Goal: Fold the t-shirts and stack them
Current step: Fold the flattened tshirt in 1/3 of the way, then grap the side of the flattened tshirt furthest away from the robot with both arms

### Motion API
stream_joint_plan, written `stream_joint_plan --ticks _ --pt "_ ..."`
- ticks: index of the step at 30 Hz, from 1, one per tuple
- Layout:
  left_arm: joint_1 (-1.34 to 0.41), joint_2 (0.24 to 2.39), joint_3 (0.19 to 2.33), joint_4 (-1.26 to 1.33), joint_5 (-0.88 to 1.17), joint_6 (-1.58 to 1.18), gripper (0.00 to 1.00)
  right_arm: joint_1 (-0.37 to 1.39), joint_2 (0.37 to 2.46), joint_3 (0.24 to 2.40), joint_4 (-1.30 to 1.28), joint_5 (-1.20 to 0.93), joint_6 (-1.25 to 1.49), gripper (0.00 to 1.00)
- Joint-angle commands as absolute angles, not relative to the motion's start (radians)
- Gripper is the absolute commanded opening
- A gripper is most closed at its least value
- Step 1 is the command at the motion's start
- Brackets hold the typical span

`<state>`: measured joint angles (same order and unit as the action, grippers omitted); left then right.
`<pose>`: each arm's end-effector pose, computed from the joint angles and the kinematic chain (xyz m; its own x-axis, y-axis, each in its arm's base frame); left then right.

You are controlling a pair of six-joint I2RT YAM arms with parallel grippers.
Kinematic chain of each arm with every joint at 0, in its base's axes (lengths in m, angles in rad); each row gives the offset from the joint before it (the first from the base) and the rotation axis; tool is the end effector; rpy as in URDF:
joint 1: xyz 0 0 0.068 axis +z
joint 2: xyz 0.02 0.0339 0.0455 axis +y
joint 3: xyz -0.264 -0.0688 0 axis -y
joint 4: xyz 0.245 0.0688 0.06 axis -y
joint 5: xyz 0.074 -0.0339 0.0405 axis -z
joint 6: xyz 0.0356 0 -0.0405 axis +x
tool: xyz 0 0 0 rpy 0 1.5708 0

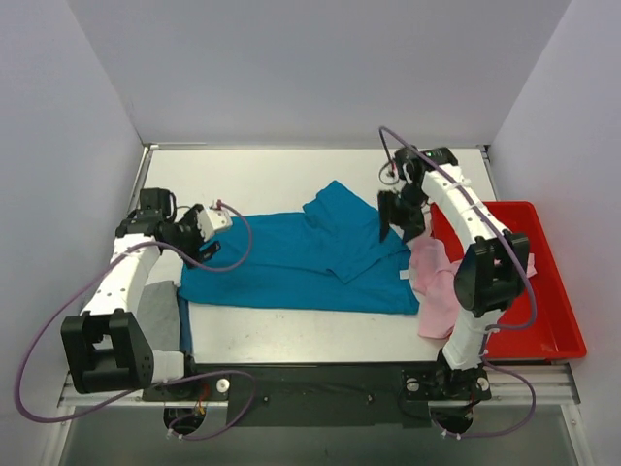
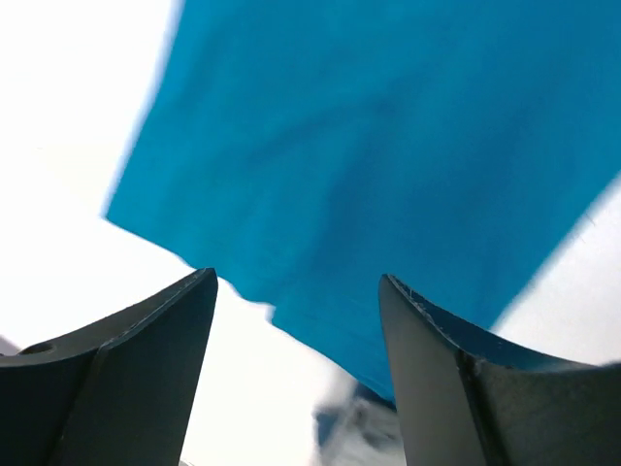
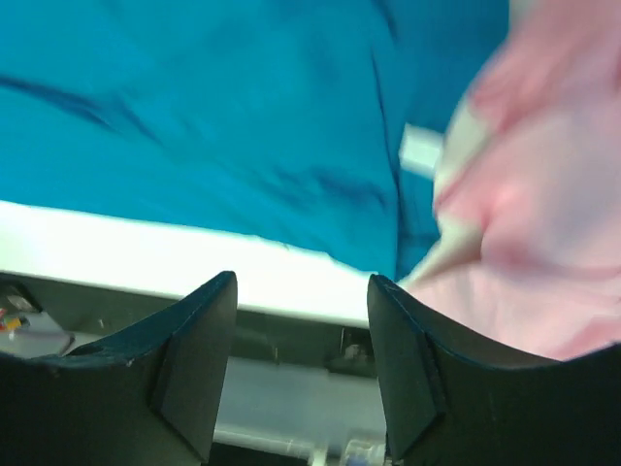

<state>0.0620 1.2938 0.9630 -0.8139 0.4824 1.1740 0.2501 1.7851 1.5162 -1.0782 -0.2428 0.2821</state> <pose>0.2432 -0.0014 0.2485 -0.2254 0.8046 -0.5493 0.8910 0.3983 0.2180 0.3393 0.0955 0.2584 -0.9887 0.0263 -0.1478 -0.0174 0.9578 0.2869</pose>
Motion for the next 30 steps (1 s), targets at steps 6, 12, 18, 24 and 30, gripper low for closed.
stream_joint_plan --ticks 6,12,18,24,30 --pt "0.107 1.667 1.346 -0.641 0.514 0.621 0.60 0.284 2.224 2.302 -0.952 -0.086 0.068 0.51" --pt "0.118 1.889 1.580 -0.722 0.402 0.617 0.61 0.272 2.345 2.272 -0.570 -0.159 0.139 0.55" --pt "0.124 2.042 1.764 -0.813 0.333 0.669 0.70 0.301 2.528 2.377 -0.506 -0.123 0.248 0.61" --pt "0.135 2.155 1.877 -0.920 0.308 0.753 0.72 0.344 2.652 2.485 -0.664 -0.003 0.213 0.63" --pt "0.138 2.240 1.947 -1.035 0.347 0.868 0.72 0.354 2.686 2.438 -0.828 -0.026 0.158 0.33"
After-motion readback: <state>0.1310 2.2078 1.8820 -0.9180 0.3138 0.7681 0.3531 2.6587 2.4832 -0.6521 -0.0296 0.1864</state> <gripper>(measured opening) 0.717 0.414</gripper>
